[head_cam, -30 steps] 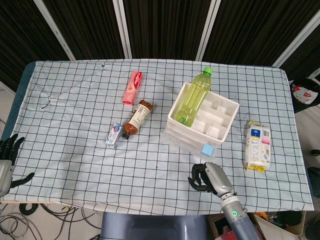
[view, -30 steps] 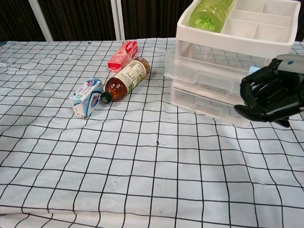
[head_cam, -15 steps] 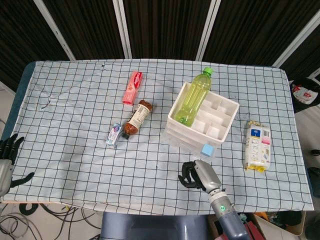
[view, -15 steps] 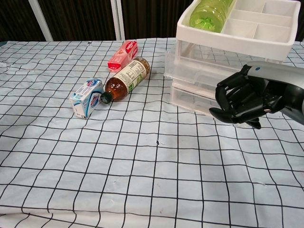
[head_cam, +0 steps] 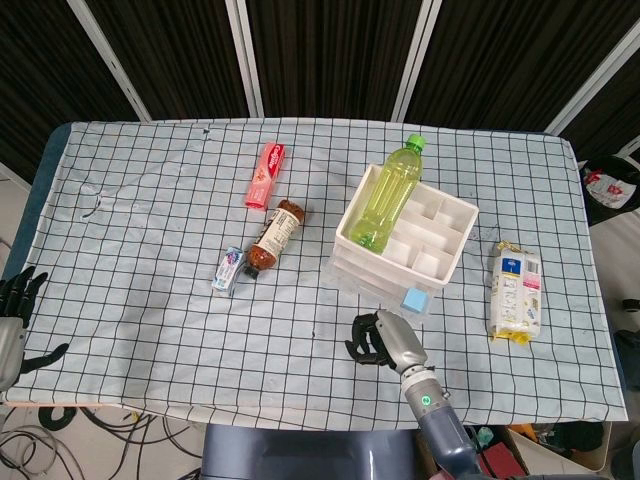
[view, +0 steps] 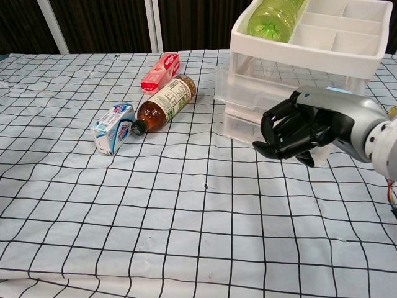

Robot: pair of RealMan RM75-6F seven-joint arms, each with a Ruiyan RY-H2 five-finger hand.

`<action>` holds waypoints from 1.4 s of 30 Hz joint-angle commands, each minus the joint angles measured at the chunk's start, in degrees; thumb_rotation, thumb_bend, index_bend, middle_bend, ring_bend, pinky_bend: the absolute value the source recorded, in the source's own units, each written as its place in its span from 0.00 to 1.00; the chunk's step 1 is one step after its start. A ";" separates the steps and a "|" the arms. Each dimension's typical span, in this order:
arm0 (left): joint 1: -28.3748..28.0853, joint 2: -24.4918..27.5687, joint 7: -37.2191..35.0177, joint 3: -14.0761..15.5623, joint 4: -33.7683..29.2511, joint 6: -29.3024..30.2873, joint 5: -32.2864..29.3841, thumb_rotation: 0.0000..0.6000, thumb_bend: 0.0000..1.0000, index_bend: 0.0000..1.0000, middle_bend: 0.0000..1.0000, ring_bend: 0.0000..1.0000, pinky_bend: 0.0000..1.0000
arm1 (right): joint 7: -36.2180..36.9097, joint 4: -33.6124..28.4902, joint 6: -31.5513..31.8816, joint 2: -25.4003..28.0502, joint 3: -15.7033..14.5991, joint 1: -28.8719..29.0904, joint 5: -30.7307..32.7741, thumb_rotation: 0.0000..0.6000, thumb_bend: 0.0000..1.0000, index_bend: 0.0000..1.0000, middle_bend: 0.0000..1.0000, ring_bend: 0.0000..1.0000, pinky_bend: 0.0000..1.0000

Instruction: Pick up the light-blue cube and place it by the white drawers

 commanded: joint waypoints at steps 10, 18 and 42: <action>-0.06 0.18 -0.31 -0.14 -0.09 -0.18 -0.34 1.00 0.01 0.00 0.00 0.00 0.00 | -0.81 4.76 0.03 -2.72 4.47 3.01 5.76 1.00 0.36 0.72 0.78 0.84 0.79; -0.09 0.17 -0.25 -0.11 -0.14 -0.29 -0.41 1.00 0.01 0.00 0.00 0.00 0.00 | -0.20 7.14 -0.52 -2.23 7.08 4.04 9.80 1.00 0.36 0.72 0.78 0.84 0.79; -0.01 0.19 -0.37 -0.10 -0.27 -0.17 -0.49 1.00 0.01 0.00 0.00 0.00 0.00 | 0.96 11.68 -1.60 -0.89 9.17 5.42 16.19 1.00 0.36 0.72 0.78 0.84 0.79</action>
